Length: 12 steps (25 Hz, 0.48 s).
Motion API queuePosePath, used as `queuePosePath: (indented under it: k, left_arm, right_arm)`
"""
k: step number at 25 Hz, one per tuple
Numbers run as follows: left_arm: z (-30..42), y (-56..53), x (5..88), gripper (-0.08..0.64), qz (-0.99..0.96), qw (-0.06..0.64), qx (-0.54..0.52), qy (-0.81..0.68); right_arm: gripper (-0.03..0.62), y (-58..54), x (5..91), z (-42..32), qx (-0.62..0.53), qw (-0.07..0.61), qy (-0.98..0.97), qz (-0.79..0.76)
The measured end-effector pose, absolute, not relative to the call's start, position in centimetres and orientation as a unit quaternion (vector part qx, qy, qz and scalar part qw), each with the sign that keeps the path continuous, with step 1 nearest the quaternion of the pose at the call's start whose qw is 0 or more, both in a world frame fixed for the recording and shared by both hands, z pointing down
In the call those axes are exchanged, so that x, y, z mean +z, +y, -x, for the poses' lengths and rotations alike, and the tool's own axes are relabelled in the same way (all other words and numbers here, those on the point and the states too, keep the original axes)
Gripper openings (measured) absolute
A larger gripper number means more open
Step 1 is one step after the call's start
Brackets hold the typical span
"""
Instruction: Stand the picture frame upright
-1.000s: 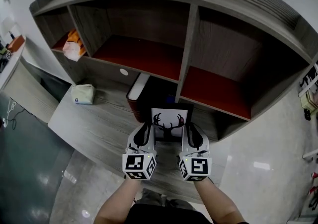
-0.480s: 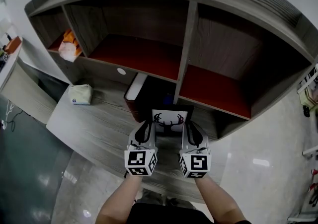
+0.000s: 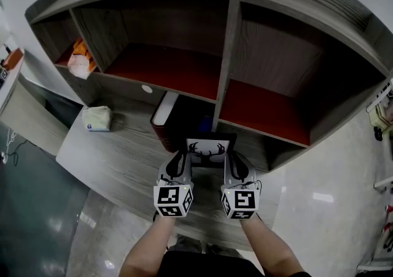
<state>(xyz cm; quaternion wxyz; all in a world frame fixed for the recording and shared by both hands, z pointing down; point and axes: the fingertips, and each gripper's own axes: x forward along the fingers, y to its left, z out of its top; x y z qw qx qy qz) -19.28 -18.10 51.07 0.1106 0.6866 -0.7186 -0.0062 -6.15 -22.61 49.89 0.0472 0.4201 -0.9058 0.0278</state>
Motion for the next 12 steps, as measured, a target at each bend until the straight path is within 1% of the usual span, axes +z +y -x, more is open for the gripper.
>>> queuePosePath:
  k: [12]
  left_arm:
    - [19.34,-18.34,51.23,0.064,-0.705,0.120,-0.010,-0.699]
  right_arm:
    - [0.049,-22.77,50.10,6.15,0.027,0.053,-0.909,-0.413]
